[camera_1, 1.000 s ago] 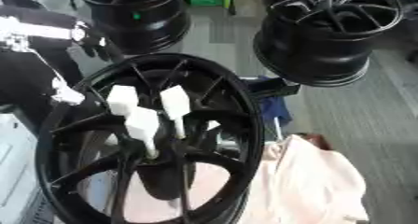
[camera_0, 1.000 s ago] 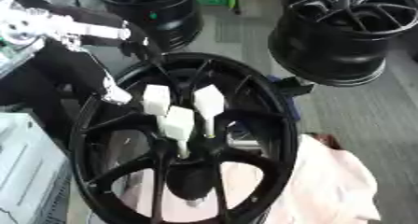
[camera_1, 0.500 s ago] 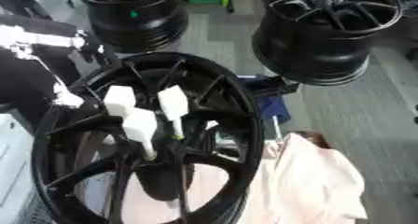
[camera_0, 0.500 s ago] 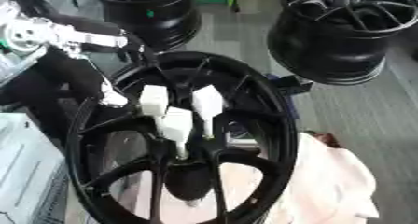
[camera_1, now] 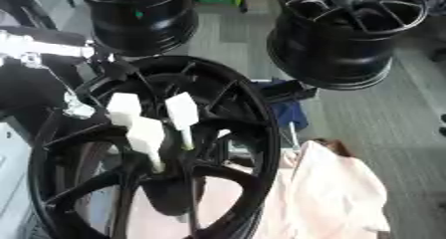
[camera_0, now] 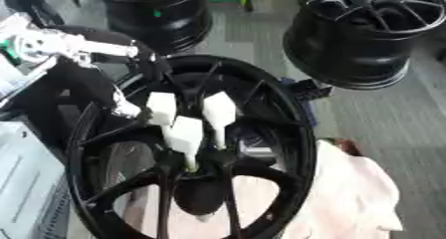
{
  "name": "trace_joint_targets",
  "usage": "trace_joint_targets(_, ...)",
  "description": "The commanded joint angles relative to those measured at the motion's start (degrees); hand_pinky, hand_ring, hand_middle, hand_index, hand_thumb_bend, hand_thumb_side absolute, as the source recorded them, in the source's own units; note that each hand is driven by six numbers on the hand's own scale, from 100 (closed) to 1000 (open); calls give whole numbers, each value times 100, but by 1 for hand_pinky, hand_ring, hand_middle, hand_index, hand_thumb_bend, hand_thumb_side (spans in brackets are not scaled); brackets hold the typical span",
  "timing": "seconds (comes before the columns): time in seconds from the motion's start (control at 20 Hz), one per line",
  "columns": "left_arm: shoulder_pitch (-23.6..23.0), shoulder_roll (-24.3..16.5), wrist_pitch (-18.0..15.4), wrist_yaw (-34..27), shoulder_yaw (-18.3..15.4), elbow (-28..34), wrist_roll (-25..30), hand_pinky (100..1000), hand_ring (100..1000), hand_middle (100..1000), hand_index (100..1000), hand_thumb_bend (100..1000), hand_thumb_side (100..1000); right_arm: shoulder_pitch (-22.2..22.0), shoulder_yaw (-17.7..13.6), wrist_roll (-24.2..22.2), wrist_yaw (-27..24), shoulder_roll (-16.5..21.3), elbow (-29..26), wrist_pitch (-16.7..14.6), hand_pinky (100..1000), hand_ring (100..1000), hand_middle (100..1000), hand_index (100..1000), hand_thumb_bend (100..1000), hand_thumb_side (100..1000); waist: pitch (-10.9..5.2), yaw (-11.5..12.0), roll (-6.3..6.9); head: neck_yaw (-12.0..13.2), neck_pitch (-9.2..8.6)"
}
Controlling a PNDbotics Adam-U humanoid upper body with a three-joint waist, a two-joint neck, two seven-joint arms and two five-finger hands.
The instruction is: Pull the pin out of the wheel hub.
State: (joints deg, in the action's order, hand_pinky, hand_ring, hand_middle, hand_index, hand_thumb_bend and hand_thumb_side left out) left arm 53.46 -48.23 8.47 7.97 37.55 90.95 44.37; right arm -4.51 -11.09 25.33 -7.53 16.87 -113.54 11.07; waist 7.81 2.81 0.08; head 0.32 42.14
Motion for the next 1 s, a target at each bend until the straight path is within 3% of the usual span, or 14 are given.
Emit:
trace_joint_targets(0.05,62,-38,13,49,-69,-57,-41,840,842,797,933,419,364,63,-12,-22,-41,55,-105,0,709,714,743,763,100,797,-49,-8,-1,23,-96)
trace_joint_targets(1.0,15,316,-32,325,6,-537,-24,832,830,773,921,429,376,75,-12,-56,-74,-12,-105,5,711,716,744,764,100,799,-28,-37,-25,74,-111)
